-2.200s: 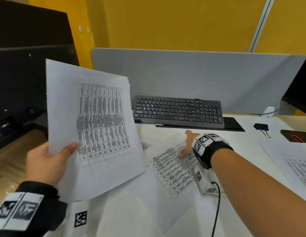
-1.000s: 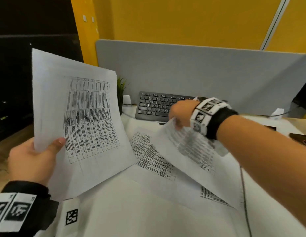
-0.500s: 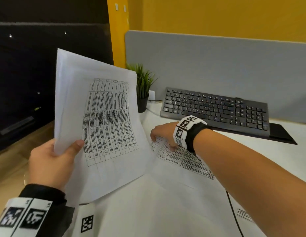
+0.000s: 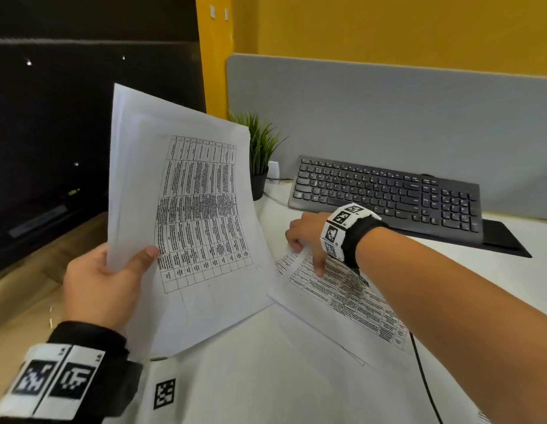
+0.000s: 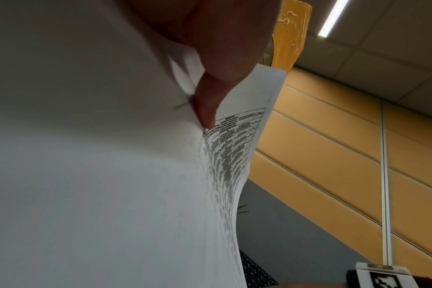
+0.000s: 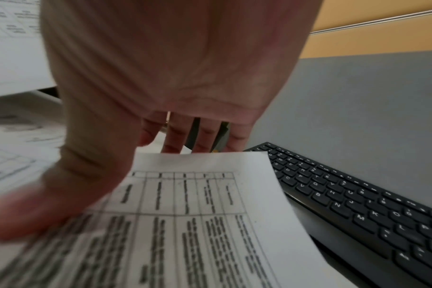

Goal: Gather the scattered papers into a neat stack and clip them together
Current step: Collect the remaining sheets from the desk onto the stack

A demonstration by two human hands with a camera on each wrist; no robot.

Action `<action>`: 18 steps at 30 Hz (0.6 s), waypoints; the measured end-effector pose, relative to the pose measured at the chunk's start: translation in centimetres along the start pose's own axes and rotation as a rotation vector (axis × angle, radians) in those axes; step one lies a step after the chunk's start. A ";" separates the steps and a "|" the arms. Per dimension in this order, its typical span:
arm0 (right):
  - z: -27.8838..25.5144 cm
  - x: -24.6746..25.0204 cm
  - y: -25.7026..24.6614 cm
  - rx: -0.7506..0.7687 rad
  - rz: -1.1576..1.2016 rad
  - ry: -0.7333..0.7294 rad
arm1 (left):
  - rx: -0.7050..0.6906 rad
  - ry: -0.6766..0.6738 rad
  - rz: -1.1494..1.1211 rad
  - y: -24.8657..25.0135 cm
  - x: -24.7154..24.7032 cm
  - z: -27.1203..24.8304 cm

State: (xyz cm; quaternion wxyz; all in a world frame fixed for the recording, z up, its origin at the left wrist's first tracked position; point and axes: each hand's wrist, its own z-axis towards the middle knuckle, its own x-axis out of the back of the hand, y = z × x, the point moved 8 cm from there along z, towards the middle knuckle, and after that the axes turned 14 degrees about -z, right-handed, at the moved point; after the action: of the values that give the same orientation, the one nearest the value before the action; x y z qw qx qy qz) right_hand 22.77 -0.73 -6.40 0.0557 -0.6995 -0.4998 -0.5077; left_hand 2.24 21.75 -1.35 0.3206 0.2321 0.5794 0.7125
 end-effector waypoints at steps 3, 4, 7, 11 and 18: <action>-0.3 -0.8 1.1 -0.101 -0.011 0.006 | 0.026 -0.001 0.014 -0.2 0.1 0.0; -0.6 -1.1 1.5 -0.123 -0.036 0.003 | 0.035 0.004 0.016 -0.2 0.1 0.0; -2.6 -1.2 2.8 -0.167 -0.111 -0.005 | 0.036 0.020 0.003 -0.1 0.2 -0.4; -8.9 0.5 7.9 -0.306 -0.052 0.105 | 0.041 0.035 -0.039 0.4 0.1 -1.3; -19.4 4.7 11.3 -0.257 -0.542 0.033 | 0.055 -0.031 -0.041 0.8 -1.4 -1.0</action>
State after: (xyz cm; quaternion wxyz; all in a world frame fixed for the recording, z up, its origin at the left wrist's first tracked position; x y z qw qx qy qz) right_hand 18.55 -14.66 11.38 -0.1626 -0.5336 -0.5990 -0.5745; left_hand 2.39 19.95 -0.68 0.3376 0.2399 0.5985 0.6858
